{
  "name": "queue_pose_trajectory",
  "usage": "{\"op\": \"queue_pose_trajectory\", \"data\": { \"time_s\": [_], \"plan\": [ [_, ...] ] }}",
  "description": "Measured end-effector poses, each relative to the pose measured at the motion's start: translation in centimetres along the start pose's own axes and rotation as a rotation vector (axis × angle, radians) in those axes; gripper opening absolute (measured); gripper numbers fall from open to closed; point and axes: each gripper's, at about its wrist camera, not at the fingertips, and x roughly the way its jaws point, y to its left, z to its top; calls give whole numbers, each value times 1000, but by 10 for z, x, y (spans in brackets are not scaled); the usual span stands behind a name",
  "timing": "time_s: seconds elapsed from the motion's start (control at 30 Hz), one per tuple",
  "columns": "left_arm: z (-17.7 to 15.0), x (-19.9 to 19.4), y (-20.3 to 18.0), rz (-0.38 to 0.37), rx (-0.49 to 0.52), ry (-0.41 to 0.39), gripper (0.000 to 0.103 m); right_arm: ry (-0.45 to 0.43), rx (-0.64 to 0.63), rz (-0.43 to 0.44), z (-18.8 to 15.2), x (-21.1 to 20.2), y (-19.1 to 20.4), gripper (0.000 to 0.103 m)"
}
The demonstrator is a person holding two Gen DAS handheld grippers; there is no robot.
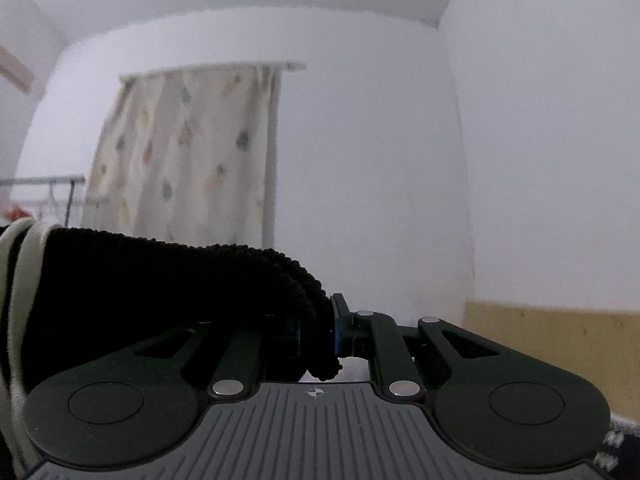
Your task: Fold clothes
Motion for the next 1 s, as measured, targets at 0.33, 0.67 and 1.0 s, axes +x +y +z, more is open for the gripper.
{"op": "queue_pose_trajectory", "data": {
  "time_s": [0.33,0.67,1.0],
  "plan": [
    [101,-18,5,21,38,-137,18,-222,-137,52,149,-39,-4,16],
    [216,-37,-22,14,88,-246,17,-389,-277,-20,290,-74,-22,16],
    [235,-36,-12,-11,-8,-296,17,-418,-365,-128,377,-60,-26,16]
  ]
}}
